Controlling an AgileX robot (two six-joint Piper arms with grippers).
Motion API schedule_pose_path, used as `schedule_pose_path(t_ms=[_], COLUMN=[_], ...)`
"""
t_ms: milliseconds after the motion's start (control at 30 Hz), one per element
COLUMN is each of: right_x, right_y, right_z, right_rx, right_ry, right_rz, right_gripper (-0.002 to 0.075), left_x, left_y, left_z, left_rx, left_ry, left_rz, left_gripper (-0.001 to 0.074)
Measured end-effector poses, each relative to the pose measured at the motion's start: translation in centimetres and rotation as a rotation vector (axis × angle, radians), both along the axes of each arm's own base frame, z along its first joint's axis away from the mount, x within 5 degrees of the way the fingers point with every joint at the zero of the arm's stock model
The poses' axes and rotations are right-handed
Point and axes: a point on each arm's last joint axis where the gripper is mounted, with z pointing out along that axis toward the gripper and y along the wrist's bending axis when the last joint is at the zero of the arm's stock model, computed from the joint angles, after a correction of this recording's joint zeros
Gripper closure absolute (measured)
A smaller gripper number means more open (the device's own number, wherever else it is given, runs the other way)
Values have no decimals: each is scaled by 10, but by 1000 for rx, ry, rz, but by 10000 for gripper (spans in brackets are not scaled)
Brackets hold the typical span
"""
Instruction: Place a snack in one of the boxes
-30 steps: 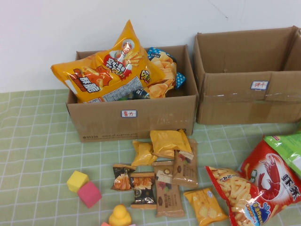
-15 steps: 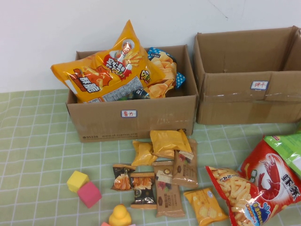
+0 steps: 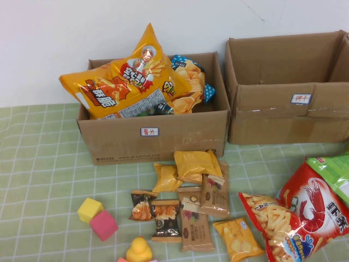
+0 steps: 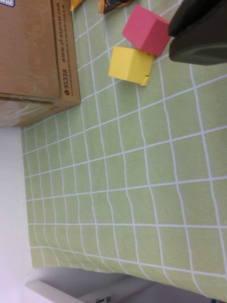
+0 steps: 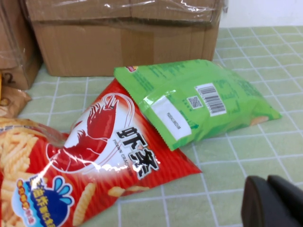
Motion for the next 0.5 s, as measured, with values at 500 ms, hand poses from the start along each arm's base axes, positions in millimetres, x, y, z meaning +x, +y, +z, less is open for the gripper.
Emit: schedule_pose_path(t_ms=[500], right_x=[0], right_y=[-2], right_z=[0], right_rx=[-14], right_ry=[-1], right_rz=[-15], right_gripper=[728], left_x=[0], left_y=[0], left_z=[0], left_rx=[0], left_ry=[0], left_rz=[0], left_gripper=[737])
